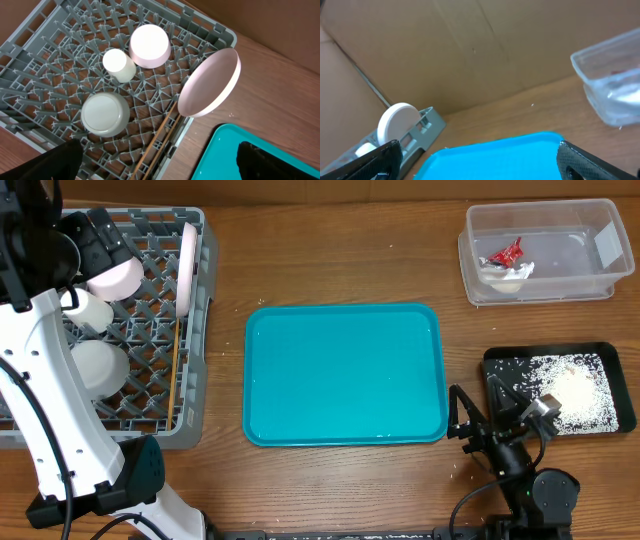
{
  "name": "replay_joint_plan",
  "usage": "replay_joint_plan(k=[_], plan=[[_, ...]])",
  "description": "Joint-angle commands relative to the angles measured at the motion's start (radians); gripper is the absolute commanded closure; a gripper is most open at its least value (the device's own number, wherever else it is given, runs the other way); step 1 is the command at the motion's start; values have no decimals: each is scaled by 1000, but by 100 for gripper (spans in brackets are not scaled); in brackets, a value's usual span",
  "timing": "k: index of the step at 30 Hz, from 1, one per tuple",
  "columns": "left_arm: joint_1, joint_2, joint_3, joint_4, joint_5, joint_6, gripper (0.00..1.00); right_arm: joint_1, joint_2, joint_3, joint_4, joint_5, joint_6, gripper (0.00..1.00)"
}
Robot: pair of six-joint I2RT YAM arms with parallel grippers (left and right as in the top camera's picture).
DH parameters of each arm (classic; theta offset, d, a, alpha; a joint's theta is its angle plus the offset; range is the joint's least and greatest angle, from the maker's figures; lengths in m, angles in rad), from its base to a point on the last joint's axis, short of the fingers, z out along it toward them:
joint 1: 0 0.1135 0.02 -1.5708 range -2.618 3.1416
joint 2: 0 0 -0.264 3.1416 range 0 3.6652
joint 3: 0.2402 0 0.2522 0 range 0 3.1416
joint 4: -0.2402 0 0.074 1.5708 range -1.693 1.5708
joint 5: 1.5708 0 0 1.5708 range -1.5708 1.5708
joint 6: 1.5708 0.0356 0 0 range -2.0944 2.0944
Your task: Sort waste into correct bins and load items into the dishwasher
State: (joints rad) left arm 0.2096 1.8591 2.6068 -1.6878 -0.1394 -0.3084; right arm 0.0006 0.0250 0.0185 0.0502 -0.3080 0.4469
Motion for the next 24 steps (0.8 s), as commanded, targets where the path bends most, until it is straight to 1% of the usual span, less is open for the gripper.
replay_joint_plan(k=[1, 5, 10, 11, 17, 24], plan=[[0, 0, 14, -2, -5, -6, 0, -3, -23, -11, 27, 24, -143, 0], [0, 0, 14, -2, -6, -6, 0, -31, -23, -11, -6, 82, -237, 0], [0, 0, 14, -2, -5, -6, 0, -63, -23, -11, -132, 210, -243, 0], [0, 0, 14, -2, -5, -6, 0, -64, -23, -10, -130, 227, -246, 0], [0, 0, 14, -2, -5, -6, 0, -64, -23, -10, -134, 256, -403, 0], [0, 0, 14, -2, -5, -6, 0, -64, -23, -11, -135, 259, -422, 0]])
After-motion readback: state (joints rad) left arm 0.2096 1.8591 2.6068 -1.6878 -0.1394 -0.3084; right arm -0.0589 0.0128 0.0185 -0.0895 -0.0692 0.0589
